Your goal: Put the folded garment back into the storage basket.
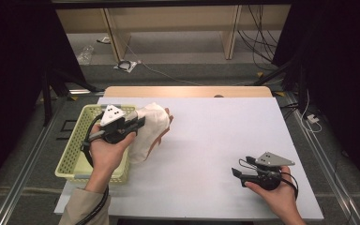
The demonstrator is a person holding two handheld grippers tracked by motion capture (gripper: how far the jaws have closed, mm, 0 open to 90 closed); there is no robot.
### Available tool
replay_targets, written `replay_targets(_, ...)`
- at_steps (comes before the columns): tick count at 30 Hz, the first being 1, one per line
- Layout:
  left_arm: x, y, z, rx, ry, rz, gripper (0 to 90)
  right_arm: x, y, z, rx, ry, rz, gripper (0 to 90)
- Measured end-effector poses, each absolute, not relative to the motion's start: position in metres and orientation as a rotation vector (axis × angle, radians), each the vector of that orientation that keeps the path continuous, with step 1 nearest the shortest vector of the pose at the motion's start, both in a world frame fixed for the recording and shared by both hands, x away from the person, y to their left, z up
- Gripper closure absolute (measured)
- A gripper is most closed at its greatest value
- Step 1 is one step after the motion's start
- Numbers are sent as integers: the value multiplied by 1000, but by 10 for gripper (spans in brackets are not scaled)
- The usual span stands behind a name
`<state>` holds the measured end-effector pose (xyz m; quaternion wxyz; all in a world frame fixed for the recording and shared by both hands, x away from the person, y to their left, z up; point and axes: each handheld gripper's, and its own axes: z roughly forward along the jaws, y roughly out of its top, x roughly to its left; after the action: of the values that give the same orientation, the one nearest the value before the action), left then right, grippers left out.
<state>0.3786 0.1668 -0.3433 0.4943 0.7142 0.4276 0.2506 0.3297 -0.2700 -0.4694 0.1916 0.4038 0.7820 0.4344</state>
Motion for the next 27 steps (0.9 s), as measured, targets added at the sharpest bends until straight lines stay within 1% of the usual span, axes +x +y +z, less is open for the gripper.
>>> replay_targets(27, 380, 184, -338, 1692, 1071, 642, 845, 329, -270, -469, 1139, 2204, 1205, 266)
